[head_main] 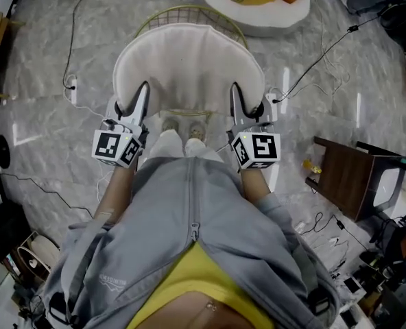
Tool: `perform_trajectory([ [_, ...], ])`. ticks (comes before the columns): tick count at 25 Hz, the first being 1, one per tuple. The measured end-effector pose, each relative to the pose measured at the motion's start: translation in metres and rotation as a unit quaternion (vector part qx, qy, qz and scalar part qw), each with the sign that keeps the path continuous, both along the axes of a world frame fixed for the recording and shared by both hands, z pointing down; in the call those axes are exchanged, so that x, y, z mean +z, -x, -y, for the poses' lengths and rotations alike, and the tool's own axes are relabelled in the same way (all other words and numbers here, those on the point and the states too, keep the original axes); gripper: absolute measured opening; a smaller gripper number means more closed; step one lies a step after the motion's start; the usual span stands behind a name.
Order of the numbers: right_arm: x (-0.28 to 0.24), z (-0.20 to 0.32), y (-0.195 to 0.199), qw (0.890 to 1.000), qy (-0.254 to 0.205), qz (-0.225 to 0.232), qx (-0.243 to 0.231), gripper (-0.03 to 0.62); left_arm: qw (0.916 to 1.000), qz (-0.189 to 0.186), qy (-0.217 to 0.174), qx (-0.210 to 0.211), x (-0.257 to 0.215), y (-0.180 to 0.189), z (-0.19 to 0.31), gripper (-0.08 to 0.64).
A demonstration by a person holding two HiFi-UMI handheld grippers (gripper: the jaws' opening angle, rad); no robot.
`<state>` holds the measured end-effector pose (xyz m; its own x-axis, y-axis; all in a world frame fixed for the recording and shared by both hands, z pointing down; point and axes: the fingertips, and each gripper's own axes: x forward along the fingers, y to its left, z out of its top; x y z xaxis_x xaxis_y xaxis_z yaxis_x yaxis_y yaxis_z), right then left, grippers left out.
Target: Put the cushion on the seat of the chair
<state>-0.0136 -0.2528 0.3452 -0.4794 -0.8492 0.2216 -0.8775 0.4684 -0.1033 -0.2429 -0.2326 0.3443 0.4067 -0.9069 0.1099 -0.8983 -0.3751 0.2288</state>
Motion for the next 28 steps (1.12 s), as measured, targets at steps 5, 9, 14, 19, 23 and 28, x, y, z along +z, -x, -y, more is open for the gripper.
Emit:
perform_trajectory([
  [5, 0.035, 0.015, 0.003, 0.999, 0.031, -0.005, 0.027, 0.083, 0.999, 0.005, 0.033, 0.028, 0.033, 0.003, 0.028, 0.072],
  [9, 0.075, 0.019, -0.001, 0.997, 0.065, -0.014, 0.04, 0.083, 0.9965, 0.0, 0.067, 0.05, 0.076, -0.001, 0.038, 0.073],
  [14, 0.126, 0.025, 0.002, 0.994, 0.096, -0.027, 0.044, 0.083, 0.9929, -0.012, 0.102, 0.061, 0.13, 0.002, 0.047, 0.074],
  [19, 0.173, 0.03, -0.001, 0.992, 0.117, -0.031, 0.045, 0.083, 0.9895, -0.016, 0.127, 0.067, 0.179, -0.001, 0.054, 0.073],
  [23, 0.206, 0.032, -0.003, 0.99, 0.132, -0.03, 0.049, 0.083, 0.9872, -0.018, 0.138, 0.078, 0.211, -0.003, 0.058, 0.074],
  [28, 0.252, 0.034, -0.001, 0.988, 0.144, -0.025, 0.048, 0.084, 0.9844, -0.009, 0.153, 0.087, 0.255, -0.001, 0.063, 0.074],
])
